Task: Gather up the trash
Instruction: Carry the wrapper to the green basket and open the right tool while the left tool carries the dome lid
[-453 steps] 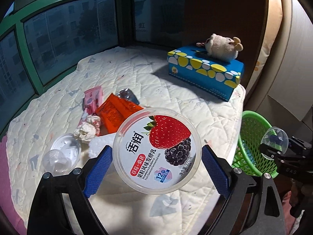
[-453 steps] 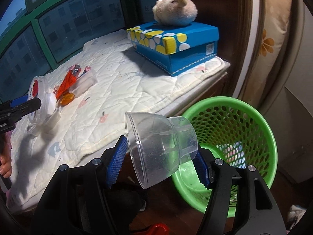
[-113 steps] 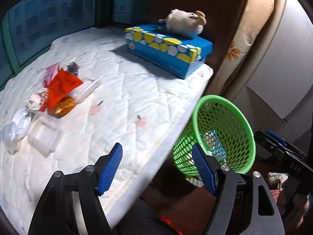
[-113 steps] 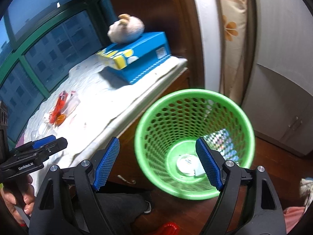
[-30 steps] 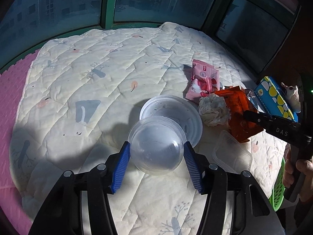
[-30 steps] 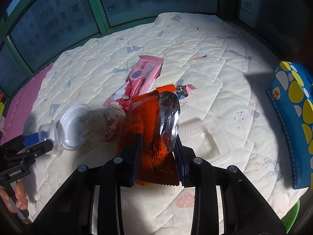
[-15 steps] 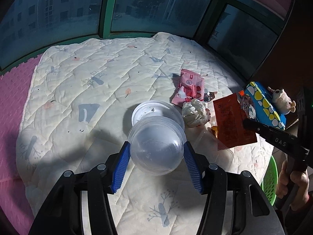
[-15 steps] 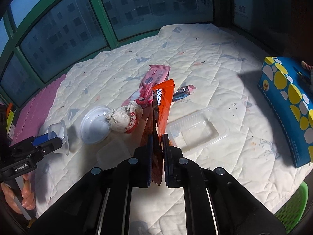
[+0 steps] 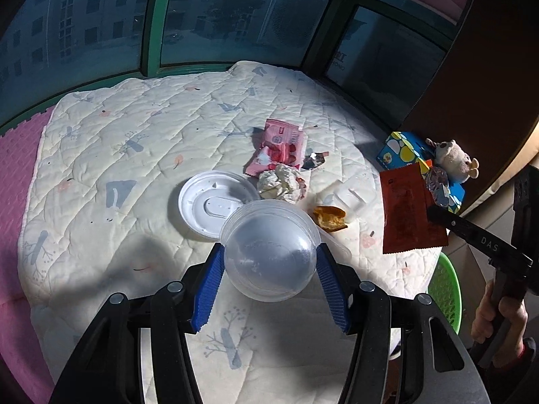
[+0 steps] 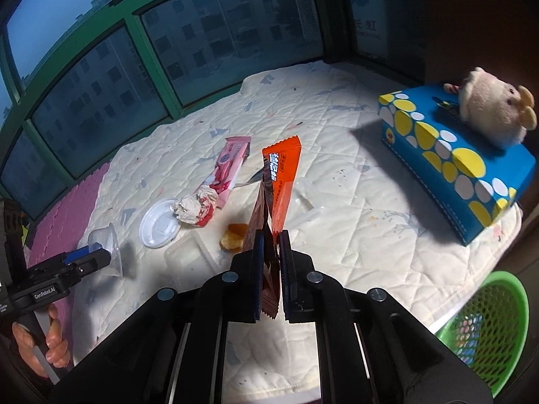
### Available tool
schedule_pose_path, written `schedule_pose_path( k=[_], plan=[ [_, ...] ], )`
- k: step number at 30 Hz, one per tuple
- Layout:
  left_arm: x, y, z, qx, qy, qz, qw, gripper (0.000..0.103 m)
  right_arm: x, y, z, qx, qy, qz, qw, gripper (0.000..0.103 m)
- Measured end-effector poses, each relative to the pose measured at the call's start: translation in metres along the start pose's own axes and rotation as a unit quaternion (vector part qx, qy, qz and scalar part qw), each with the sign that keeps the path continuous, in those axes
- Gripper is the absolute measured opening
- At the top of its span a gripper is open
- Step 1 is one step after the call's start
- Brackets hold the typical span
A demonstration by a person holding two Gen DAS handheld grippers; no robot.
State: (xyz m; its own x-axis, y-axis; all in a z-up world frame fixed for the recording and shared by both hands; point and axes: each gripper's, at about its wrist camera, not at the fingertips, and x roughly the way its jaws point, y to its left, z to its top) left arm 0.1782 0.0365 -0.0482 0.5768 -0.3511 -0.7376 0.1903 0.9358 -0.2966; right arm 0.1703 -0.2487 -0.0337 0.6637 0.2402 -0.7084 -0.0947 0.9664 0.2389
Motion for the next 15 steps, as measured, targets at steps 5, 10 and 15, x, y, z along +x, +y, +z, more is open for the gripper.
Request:
schedule_pose_path(
  k=[5, 10, 15],
  plan=[
    [-0.001, -0.027, -0.004, 0.017, 0.003, -0.022, 0.9996, 0.054, -0.033, -0.031, -0.024, 0.024, -0.014, -0.029, 0.999, 0.009],
    [0.002, -0.058, -0.012, 0.037, 0.010, -0.044, 0.9983, 0.054, -0.064, -0.074, -0.052, 0.063, -0.020, -0.073, 0.995, 0.009],
    [0.009, -0.088, -0.020, 0.055, 0.022, -0.063, 0.9963, 0.054, -0.089, -0.121, -0.082, 0.099, -0.022, -0.123, 0.987, 0.010]
  ],
)
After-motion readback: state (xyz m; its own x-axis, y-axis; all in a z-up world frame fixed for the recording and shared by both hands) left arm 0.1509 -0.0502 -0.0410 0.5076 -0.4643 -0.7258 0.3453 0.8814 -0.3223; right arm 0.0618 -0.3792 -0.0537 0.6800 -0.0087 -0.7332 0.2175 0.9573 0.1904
